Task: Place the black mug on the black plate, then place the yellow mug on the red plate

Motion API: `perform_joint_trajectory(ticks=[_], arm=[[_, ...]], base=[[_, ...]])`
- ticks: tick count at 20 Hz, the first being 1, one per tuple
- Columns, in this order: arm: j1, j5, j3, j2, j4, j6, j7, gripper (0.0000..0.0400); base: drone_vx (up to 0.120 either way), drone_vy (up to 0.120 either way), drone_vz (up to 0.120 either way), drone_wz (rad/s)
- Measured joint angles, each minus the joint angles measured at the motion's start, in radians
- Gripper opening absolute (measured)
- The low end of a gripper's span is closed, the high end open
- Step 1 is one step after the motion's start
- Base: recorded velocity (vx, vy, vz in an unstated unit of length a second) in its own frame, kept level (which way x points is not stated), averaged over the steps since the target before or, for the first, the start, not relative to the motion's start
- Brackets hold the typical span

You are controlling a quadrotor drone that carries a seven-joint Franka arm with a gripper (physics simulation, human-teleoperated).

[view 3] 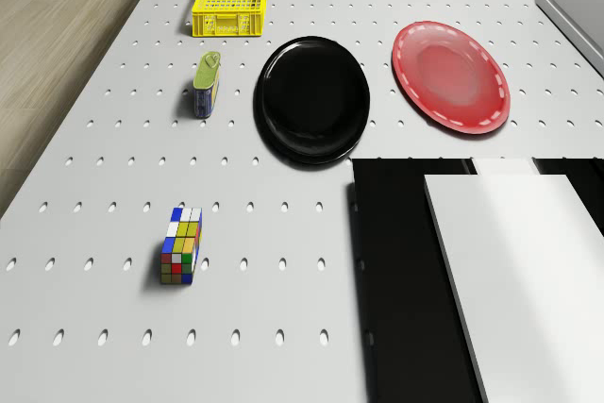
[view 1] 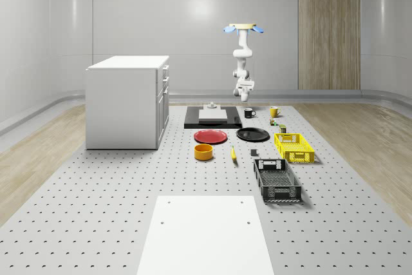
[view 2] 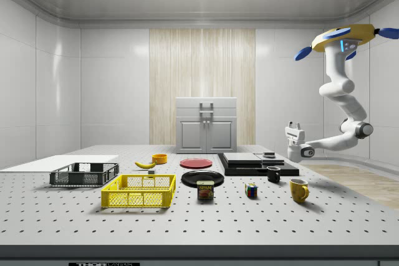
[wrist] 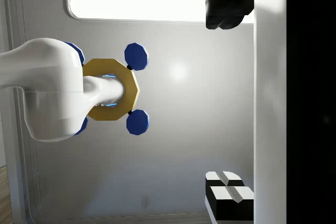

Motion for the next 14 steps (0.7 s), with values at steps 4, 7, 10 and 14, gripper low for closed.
perform_joint_trajectory(ticks=[4,7,10,14], arm=[[-0.014,-0.062,0.044,-0.003,-0.007,0.004,0.008,0.0400],[-0.032,-0.145,0.103,-0.007,-0.019,0.008,0.020,0.0400],[-0.062,-0.277,0.196,-0.015,-0.048,0.014,0.039,0.0400],[-0.130,-0.569,0.391,-0.039,-0.152,0.029,0.089,0.0400]], base=[[0.000,0.000,-0.100,0.000],[0.000,0.000,0.000,0.000],[0.000,0.000,-0.027,0.000],[0.000,0.000,-0.120,0.000]])
